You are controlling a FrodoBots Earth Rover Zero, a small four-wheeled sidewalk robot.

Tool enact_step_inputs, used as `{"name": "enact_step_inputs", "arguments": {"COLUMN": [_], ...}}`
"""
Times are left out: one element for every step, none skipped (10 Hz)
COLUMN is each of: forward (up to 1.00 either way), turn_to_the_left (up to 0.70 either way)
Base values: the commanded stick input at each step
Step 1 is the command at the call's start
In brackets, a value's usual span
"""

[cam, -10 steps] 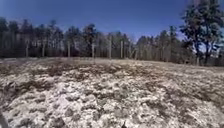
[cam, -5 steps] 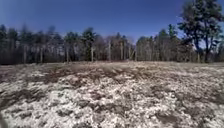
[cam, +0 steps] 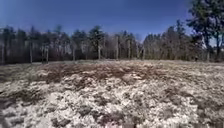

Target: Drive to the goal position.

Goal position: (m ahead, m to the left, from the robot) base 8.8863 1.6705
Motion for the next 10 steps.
{"name": "enact_step_inputs", "arguments": {"forward": [0.70, 0.70, 0.70, 0.70, 0.70, 0.70, 0.70, 0.70, 0.70, 0.70], "turn_to_the_left": [0.00, 0.00, 0.00, 0.00, 0.00, 0.00, 0.00, 0.00, 0.00, 0.00]}}
